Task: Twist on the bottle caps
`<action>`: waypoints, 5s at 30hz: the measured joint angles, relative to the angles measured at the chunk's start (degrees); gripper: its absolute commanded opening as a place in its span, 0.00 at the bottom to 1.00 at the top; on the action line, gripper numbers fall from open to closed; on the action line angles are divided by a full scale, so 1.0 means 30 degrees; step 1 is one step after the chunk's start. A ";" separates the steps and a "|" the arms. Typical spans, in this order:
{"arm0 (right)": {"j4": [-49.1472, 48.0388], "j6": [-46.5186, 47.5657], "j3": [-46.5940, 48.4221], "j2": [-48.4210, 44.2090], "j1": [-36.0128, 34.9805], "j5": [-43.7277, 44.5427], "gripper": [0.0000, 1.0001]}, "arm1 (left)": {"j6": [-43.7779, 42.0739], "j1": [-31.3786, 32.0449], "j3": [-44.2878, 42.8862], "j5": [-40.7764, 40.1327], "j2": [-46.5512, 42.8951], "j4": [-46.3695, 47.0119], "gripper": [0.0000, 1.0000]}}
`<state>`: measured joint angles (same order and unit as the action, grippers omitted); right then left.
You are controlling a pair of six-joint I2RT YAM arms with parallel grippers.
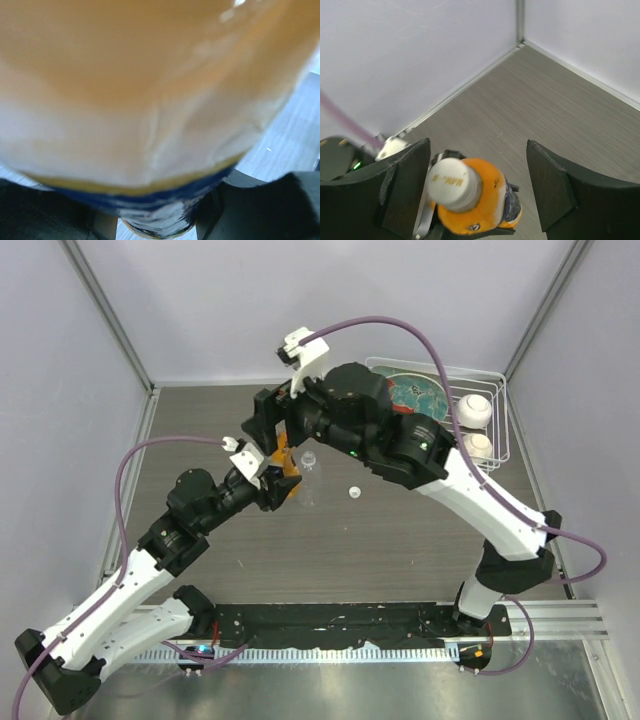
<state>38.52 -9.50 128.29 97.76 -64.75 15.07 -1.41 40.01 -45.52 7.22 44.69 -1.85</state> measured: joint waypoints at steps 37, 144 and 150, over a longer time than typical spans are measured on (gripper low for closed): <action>-0.3876 0.1596 -0.8051 -0.6776 0.1916 -1.9555 0.52 | -0.1800 0.0000 -0.1763 2.2105 0.1195 -0.5071 0.00; -0.4838 0.1319 -0.9967 -0.7657 0.1122 -1.6160 0.41 | -0.0758 -0.0015 -0.1078 1.9737 0.0765 -0.3745 0.00; -0.5115 0.1151 -1.0069 -0.7657 0.1129 -1.6145 0.09 | -0.0772 0.0000 -0.1078 1.9511 0.0641 -0.3592 0.00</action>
<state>23.18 -6.04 98.08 74.78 -61.36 -33.36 -3.73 40.01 -48.75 65.76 46.61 -12.62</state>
